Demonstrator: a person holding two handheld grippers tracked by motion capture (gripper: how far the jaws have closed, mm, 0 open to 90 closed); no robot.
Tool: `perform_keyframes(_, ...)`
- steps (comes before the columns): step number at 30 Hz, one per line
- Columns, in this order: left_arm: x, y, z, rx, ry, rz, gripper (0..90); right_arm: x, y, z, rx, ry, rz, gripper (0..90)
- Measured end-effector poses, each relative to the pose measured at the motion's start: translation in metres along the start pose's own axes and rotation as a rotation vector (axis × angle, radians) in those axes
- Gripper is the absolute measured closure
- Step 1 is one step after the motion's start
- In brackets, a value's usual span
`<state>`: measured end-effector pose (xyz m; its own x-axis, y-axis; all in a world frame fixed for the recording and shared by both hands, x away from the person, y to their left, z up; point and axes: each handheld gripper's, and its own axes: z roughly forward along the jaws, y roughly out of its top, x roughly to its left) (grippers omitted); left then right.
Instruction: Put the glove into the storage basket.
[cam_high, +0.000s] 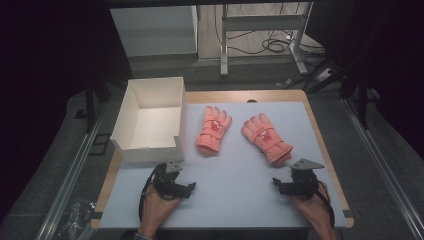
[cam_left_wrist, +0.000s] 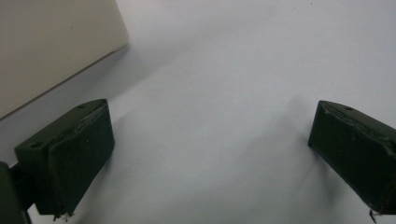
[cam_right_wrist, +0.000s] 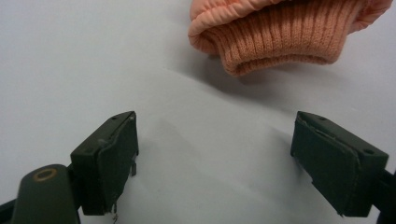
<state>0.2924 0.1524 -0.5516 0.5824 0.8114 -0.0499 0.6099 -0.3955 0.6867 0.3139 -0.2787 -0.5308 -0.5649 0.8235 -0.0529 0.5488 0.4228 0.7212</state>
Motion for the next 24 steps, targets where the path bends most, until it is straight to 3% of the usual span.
perform_keyframes(8,0.0,0.0,0.0,-0.001,0.0,-0.001,0.3,0.0,0.001,-0.001,0.003,-0.003,0.006,15.8)
perform_keyframes(15,0.0,0.0,0.0,-0.001,0.0,0.0,0.3,0.0,0.005,-0.002,0.027,-0.01,0.044,16.4)
perform_keyframes(24,0.0,0.0,0.0,-0.002,0.0,-0.003,0.8,-0.012,0.013,-0.012,0.017,-0.018,0.05,20.1)
